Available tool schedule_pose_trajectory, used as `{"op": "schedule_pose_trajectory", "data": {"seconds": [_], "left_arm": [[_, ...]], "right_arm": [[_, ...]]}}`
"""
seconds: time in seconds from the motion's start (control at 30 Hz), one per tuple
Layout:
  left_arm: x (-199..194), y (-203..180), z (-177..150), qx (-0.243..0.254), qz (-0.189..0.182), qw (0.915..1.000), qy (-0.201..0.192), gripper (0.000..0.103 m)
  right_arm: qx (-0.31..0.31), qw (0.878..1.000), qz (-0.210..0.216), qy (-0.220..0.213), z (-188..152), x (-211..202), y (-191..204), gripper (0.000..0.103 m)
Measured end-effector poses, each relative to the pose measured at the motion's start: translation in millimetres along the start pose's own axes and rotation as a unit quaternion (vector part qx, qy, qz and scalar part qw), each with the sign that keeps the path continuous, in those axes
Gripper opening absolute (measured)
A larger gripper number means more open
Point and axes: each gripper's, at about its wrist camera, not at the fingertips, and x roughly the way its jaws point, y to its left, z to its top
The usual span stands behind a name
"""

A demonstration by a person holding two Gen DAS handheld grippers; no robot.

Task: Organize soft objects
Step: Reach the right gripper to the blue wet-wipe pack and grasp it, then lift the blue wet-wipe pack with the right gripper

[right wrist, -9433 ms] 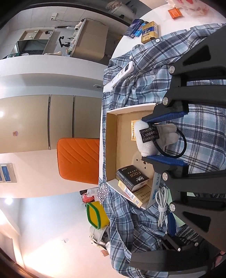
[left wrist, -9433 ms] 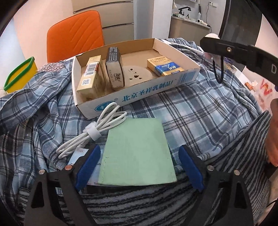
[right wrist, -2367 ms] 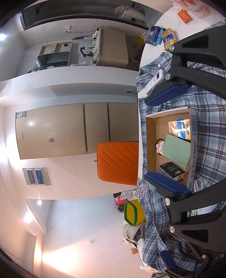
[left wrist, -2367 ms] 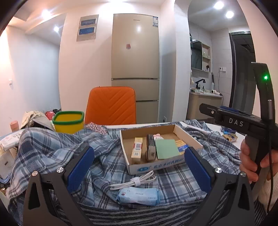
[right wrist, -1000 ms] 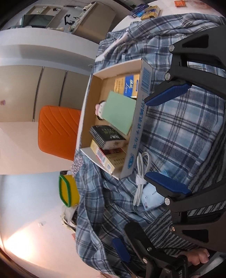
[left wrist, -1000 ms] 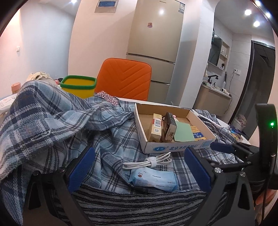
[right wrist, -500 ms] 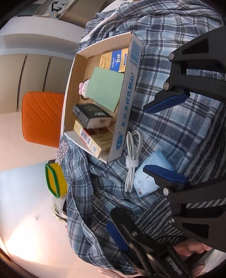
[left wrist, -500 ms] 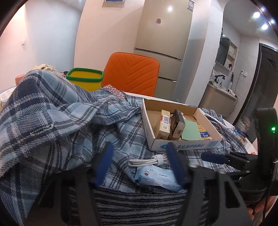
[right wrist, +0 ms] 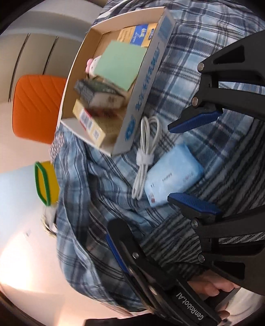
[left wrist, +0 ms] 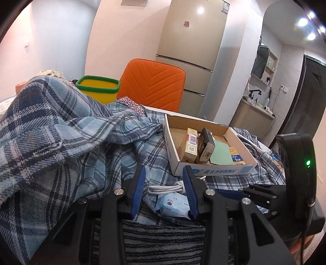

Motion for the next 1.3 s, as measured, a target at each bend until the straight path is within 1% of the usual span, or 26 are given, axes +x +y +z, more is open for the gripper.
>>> {"op": "schedule_pose_trajectory", "data": {"seconds": [0.03,0.07,0.17,0.27,0.37,0.47,0.5,0.63,0.77,0.83,1.0,1.1,1.13,1.17,1.23,1.27,1.3], "left_arm": [[-0.5,-0.4,0.0,0.001,0.0,1.0,-0.001,0.039],[-0.7,-0.4,0.0,0.001,0.001,1.0,-0.001,0.045],[-1.3,2.0,0.5,-0.006,0.003,1.0,-0.002,0.057],[-1.4,2.8,0.9,-0.008,0.001,1.0,-0.002,0.062],[-1.1,1.2,0.6,-0.004,0.002,1.0,-0.001,0.062],[-0.9,1.5,0.5,-0.006,0.002,1.0,0.0,0.062],[-0.9,2.0,0.5,-0.007,0.002,1.0,0.001,0.062],[0.1,2.2,0.7,-0.007,0.002,1.0,0.001,0.062],[-0.1,2.2,0.7,-0.007,0.002,1.0,0.0,0.062],[-0.1,2.0,0.6,-0.007,0.002,1.0,0.0,0.062],[-0.6,1.7,0.5,-0.005,0.002,1.0,-0.002,0.062],[-0.8,-0.5,0.2,-0.001,0.003,1.0,-0.002,0.062],[-0.1,-1.4,0.2,0.001,0.003,1.0,-0.001,0.062],[0.3,-2.3,0.1,0.004,0.003,1.0,0.0,0.062],[0.2,-2.6,-0.2,0.005,0.003,1.0,0.0,0.062],[0.3,-2.4,-0.2,0.005,0.003,1.0,0.0,0.062],[0.8,-2.4,-0.3,0.005,0.002,1.0,0.002,0.062]], "right_arm": [[-0.005,1.0,-0.01,-0.001,0.1,1.7,3.1,0.064],[-0.007,1.0,-0.01,0.0,0.4,3.4,4.4,0.064],[-0.006,1.0,0.002,0.003,-0.7,6.6,4.5,0.064],[-0.006,1.0,0.012,0.007,-1.6,9.3,4.2,0.064],[-0.013,1.0,0.01,0.007,-2.0,10.3,6.3,0.064],[-0.022,1.0,0.007,0.003,-2.5,9.6,9.1,0.052],[-0.025,1.0,0.005,0.003,-2.8,9.4,10.0,0.049],[-0.037,0.999,-0.009,-0.003,-6.8,3.4,14.5,0.044],[-0.038,0.999,-0.026,-0.022,-9.9,-9.9,14.8,0.038],[-0.037,0.998,-0.028,-0.031,-12.7,-18.9,13.1,0.038],[-0.015,0.996,-0.075,-0.052,-27.7,-44.1,-2.9,0.038],[0.014,0.988,-0.138,-0.072,-36.5,-61.3,-23.0,0.039],[0.033,0.984,-0.156,-0.085,-38.4,-68.0,-32.9,0.039],[0.065,0.978,-0.171,-0.097,-40.3,-74.4,-47.9,0.039],[0.091,0.974,-0.188,-0.09,-43.3,-77.4,-65.2,0.039],[0.098,0.974,-0.19,-0.08,-44.0,-75.5,-72.7,0.039],[0.1,0.976,-0.182,-0.068,-45.0,-72.5,-77.4,0.042]]}}
